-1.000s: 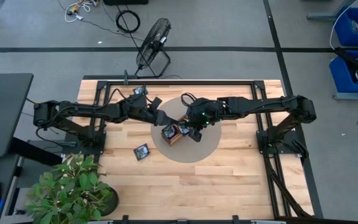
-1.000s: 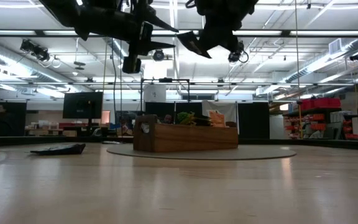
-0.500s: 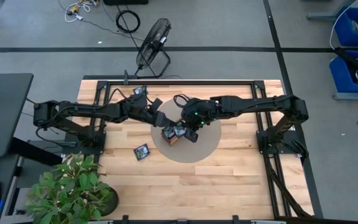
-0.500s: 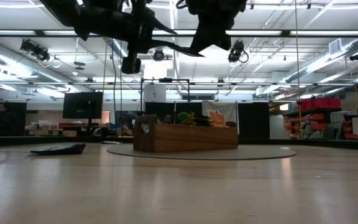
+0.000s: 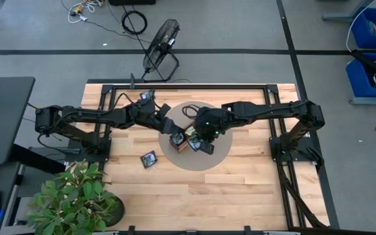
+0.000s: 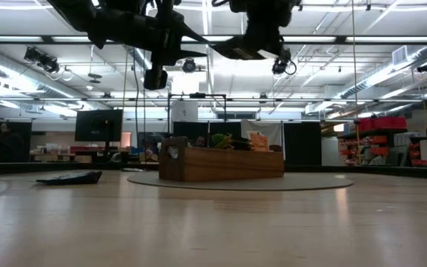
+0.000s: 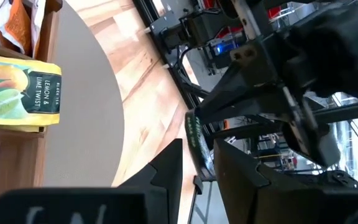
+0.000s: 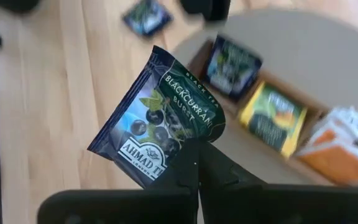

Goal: Pick & Place Tea
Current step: Put the black tea bag into the left section of the wooden organizer

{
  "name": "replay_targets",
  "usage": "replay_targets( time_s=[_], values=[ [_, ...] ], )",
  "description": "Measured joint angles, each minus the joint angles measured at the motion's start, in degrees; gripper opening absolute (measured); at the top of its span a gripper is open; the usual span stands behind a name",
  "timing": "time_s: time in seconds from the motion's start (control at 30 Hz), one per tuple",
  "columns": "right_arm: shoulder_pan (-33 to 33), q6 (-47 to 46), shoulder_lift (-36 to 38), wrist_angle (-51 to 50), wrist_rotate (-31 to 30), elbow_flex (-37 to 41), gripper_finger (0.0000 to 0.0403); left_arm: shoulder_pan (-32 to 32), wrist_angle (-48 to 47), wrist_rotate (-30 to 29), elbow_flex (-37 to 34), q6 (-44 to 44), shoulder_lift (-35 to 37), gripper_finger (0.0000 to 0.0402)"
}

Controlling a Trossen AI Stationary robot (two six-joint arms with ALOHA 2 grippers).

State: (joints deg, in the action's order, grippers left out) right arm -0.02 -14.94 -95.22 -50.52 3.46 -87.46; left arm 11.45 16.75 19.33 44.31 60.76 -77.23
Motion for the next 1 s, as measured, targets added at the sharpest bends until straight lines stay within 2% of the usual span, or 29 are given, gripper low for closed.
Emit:
replay_targets(
  time_s=[0.17,0.4,0.73,0.83,1.0],
  values=[
    [-1.23,-0.65,-0.06,4.05,-1.32,0.00,0.0000,0.01,0.08,0.00,0.00,0.03,0.00,0.0094],
    [-2.56,0.34,-0.90,3.18,-1.20,0.00,0.0000,-0.08,0.11,1.36,0.00,0.03,0.02,0.0094],
    [-1.46,-0.22,-0.87,5.95,0.34,0.00,0.0000,-0.08,0.07,1.49,-0.02,0.05,0.04,0.0093],
    [-1.05,0.24,-0.83,6.07,0.39,0.00,0.0000,-0.08,0.07,2.18,-0.02,-0.98,0.04,0.0076],
    [-1.12,0.26,-0.68,6.23,-0.83,0.00,0.0000,-0.04,0.17,4.35,-0.02,-1.55,0.09,0.0012]
  ],
)
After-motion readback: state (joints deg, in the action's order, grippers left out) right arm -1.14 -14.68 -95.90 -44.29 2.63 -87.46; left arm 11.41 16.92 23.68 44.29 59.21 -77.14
